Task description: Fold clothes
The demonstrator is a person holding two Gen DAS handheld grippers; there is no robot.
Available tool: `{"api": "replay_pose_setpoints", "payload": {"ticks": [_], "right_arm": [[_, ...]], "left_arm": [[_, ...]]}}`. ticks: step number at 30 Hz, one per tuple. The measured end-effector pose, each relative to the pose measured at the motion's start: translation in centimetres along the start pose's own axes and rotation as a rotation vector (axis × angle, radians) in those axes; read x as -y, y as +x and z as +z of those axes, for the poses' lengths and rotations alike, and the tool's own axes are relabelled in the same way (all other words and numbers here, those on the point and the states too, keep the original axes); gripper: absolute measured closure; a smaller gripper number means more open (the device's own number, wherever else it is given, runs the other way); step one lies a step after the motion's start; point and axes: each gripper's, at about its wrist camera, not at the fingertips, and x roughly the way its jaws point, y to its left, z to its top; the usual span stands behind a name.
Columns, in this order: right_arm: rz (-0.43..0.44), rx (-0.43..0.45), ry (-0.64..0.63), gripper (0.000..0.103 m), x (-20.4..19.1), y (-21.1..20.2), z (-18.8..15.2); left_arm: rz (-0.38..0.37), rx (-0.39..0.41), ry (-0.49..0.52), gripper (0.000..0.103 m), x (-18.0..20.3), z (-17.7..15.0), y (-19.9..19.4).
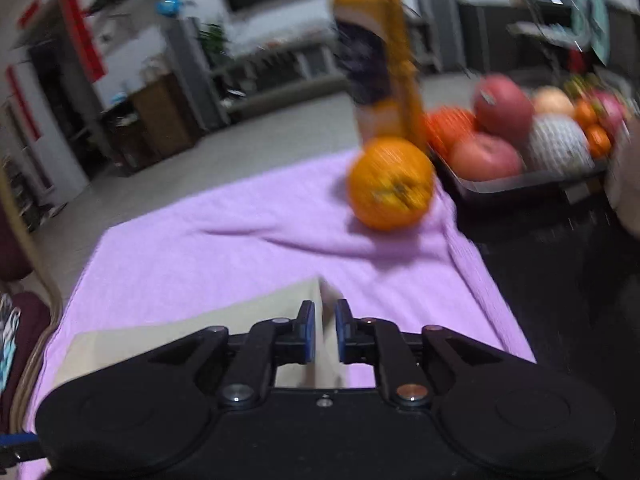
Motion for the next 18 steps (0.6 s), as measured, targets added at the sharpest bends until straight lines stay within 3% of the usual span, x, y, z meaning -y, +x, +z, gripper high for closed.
{"api": "replay_pose_setpoints", "payload": {"ticks": [3,9,12,18], "right_arm": [[-0.016,-0.047,0.102,0.073,1.9,-0.6,-0.5],[0.162,-0.117,0.361,0.067,4.7,-3.4,-3.2],[0.157,-0.164,0.42,0.065,5.4,-2.7,-4.3],[0.043,-0.212,0.458,0.065,6.8,-0.8,-4.9]], "left_arm": [[0.0,0.014,-0.09,0.052,-2.1,0.0,-0.8],[0.015,-0.047,-0.286,0.054,-5.4,-0.5,-0.3],[0.035,-0.063,-0.279,0.053,-4.9,-0.5,0.1],[0.099,-0.065,-0.194,0.052,-3.2,-0.5,0.7]]}}
